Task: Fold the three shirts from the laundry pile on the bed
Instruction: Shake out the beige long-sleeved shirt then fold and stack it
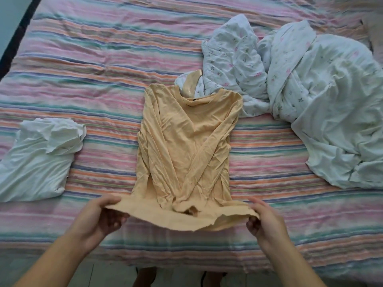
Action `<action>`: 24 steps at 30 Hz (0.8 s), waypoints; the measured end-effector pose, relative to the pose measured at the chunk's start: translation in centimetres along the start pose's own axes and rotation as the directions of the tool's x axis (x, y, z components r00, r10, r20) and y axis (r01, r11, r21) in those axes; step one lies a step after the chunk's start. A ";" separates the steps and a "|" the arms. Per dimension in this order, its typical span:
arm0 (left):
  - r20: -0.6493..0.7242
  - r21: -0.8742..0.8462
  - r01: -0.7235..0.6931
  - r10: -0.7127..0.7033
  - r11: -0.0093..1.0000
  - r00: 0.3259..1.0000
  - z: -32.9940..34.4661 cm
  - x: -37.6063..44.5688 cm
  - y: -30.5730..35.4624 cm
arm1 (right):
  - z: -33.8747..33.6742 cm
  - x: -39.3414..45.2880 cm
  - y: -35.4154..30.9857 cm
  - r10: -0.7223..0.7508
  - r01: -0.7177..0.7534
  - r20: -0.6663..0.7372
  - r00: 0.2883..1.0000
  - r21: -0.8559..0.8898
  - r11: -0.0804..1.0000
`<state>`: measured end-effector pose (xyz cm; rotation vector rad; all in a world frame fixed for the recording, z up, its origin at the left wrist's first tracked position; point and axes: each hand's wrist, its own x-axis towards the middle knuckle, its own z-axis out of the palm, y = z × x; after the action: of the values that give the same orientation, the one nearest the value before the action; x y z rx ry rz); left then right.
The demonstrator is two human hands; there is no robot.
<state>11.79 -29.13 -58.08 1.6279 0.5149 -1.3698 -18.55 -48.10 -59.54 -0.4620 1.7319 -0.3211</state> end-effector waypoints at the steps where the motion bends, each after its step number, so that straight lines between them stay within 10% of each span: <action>1: 0.012 -0.019 -0.011 0.011 1.000 1.000 0.8 0.2 1.4 | 0.7 0.0 -1.3 -0.027 0.026 0.038 0.999 0.028 0.999; 24: 0.081 -0.194 -0.410 0.431 0.891 0.899 14.4 12.2 22.6 | 14.8 10.5 -23.3 -0.274 0.140 0.280 0.920 0.417 0.898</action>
<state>25.30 -55.16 -60.43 1.4016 0.1821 -1.0573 -2.82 -73.03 -61.11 -0.3837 1.2471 -0.6916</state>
